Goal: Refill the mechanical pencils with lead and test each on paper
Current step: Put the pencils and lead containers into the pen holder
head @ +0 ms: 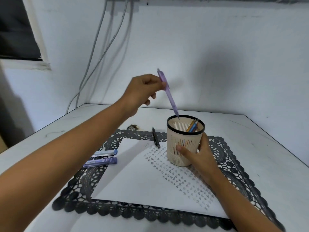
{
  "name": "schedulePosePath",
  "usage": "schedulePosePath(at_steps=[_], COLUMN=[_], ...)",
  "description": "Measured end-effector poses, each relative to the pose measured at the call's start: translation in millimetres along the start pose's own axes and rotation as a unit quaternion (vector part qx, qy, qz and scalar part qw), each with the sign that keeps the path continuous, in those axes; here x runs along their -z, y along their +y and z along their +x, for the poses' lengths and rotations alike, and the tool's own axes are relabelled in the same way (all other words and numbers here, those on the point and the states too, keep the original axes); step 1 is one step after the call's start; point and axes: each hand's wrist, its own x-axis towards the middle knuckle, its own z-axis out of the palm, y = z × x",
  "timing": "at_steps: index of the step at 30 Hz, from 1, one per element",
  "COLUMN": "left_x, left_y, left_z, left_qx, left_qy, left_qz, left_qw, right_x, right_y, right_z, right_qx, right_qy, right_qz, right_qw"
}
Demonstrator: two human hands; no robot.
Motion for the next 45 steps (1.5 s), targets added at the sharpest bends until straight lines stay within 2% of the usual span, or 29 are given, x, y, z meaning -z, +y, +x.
schedulePosePath(at_steps=[5,11,14,16,17,19,22,25,26,28,30,32,33,37,42,44,45], left_x=[-38,-59,-62,-62,-60,-55,-42,-26,-21,-13,-8,-8,-9,-10,-5,-1,1], left_y=[-10,-15,-14,-13,-13,-15,-30,-62,-75,-100,-119,-132,-136,-139,-137,-136,-134], left_z=[-8,-15,-11,-8,-7,-6,2,10,11,9,3,-6,-9,-13,-13,-10,-8], left_qx=[-0.001,-0.026,-0.021,-0.022,-0.025,-0.031,-0.061,-0.056,-0.046,-0.035,-0.048,-0.077,-0.091,-0.125,-0.21,-0.262,-0.279], left_qy=[-0.116,-0.221,-0.254,-0.268,-0.267,-0.24,-0.128,-0.057,-0.068,-0.138,-0.224,-0.272,-0.284,-0.299,-0.251,-0.2,-0.163], left_qz=[0.135,0.349,0.392,0.394,0.382,0.318,0.209,0.235,0.274,0.365,0.465,0.547,0.565,0.582,0.619,0.602,0.581], left_qw=[0.984,0.91,0.884,0.879,0.884,0.917,0.968,0.969,0.958,0.92,0.855,0.788,0.769,0.746,0.714,0.727,0.747], right_x=[-1,0,0,0,0,0,-1,-1,-1,-1,-1,-1,-1,-1,-2,-1,-1], right_y=[0,-3,-4,-4,-3,-3,-2,-1,-2,-1,-1,-2,-3,-3,-4,-3,-3], right_z=[-1,-1,-1,-1,-1,-1,-1,0,-1,0,0,-1,-1,-2,-1,-1,-1], right_qx=[-0.001,0.009,0.009,0.008,0.006,0.005,0.0,-0.004,-0.006,-0.013,-0.012,-0.006,-0.001,0.007,0.009,0.01,0.009], right_qy=[-0.002,-0.002,-0.002,-0.004,-0.004,-0.003,-0.003,-0.001,-0.003,-0.007,-0.008,-0.006,-0.006,-0.005,-0.004,-0.005,-0.007], right_qz=[0.01,0.002,-0.01,-0.008,-0.007,-0.003,0.0,-0.003,-0.001,0.012,0.015,0.011,0.005,-0.003,-0.004,-0.001,0.001], right_qw=[1.0,1.0,1.0,1.0,1.0,1.0,1.0,1.0,1.0,1.0,1.0,1.0,1.0,1.0,1.0,1.0,1.0])
